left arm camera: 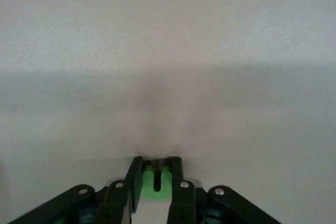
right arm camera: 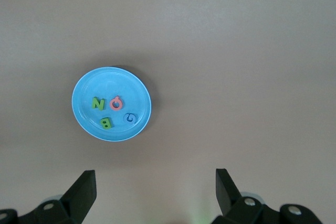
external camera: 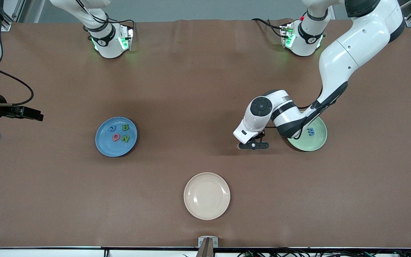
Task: Sort uppercase to blue plate, lowercase to green plate
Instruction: 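Grasp the green u with the left gripper while the right gripper withdraws, then place the green u on the green plate with the left gripper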
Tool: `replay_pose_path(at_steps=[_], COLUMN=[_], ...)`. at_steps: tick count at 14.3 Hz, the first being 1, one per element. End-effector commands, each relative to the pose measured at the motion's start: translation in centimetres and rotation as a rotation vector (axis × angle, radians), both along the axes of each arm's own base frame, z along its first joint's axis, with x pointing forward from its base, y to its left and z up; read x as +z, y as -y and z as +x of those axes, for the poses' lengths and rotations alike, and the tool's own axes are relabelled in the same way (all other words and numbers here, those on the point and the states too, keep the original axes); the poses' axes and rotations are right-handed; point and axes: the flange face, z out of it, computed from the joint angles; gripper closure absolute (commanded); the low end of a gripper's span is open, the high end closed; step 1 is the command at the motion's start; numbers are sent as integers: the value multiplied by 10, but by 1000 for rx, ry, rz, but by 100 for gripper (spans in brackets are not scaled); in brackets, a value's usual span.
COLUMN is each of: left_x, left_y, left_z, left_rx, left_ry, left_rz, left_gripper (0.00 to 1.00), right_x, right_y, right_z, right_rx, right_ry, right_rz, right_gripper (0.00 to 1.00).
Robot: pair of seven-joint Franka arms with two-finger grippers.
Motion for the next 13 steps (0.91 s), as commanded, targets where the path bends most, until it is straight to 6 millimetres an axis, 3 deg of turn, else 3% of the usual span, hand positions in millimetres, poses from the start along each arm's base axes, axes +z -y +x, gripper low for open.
replay_pose_path(at_steps=[1,6,10,13], left_x=[28,70,61,56], left_y=[-24,-110,-169,-198], left_z=[-7,-2,3,7], left_rx=[-55,-209,-264,-283], left_ry=[-42,-131,-112,-90], left_rz=[28,39,86,96], left_gripper=[98,98,98,98], right_x=[13,38,49,57], right_y=[1,1,2,2], right_z=[-24,-54,-79,-88], right_rx=[0,2,-1,-1], right_ry=[23,60,71,86], right_rz=[31,34,38,39], right_gripper=[0,0,0,0])
